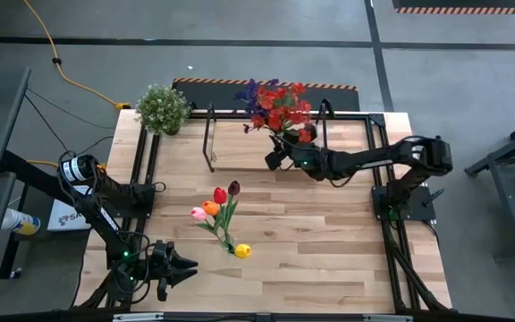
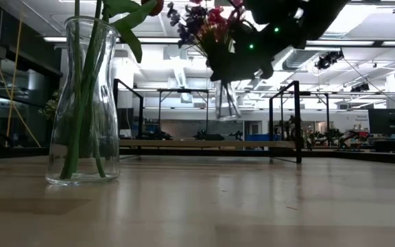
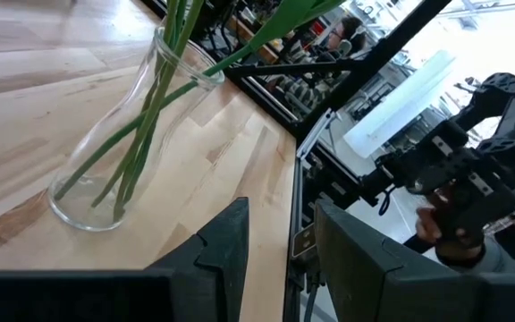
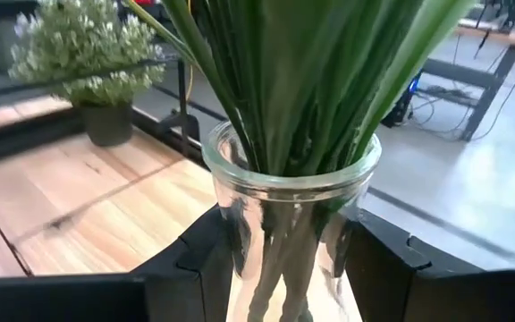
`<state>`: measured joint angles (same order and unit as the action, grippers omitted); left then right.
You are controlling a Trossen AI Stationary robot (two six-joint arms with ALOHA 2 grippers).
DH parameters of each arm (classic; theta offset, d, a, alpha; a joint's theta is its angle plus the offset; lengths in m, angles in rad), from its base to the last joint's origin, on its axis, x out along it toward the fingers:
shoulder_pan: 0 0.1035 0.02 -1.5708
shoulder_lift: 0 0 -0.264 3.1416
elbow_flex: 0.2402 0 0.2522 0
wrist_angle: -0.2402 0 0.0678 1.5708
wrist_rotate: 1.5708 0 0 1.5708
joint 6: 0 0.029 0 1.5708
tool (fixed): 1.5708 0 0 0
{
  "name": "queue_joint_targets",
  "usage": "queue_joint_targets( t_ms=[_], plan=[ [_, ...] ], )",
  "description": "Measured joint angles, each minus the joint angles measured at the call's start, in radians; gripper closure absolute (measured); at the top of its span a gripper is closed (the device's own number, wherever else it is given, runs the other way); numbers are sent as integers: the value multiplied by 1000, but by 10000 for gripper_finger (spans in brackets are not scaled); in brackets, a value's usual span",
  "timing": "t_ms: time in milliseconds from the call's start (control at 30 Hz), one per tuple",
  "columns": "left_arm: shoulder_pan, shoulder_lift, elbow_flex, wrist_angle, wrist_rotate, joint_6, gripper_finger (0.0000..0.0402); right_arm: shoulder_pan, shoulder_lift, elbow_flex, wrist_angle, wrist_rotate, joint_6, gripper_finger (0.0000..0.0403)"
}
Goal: Pick and place flowers into a vace then onto a shelf
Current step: Put the right transparent vase with the flowers on the shelf
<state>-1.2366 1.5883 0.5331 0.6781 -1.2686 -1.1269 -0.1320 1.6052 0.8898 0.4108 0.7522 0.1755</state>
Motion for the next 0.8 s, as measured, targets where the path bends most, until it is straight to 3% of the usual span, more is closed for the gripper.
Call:
queue_joint_targets(
  t_ms=[167,400,800],
  plan=[
    [0,0,0,0,0,0,238,-25,51,0,22,15,121,241],
    [0,0,0,-1,0,0,238,-25,53,0,13,138,122,241],
    [0,0,0,-26,0,0,238,-25,52,0,-152,242,321,241]
  ],
)
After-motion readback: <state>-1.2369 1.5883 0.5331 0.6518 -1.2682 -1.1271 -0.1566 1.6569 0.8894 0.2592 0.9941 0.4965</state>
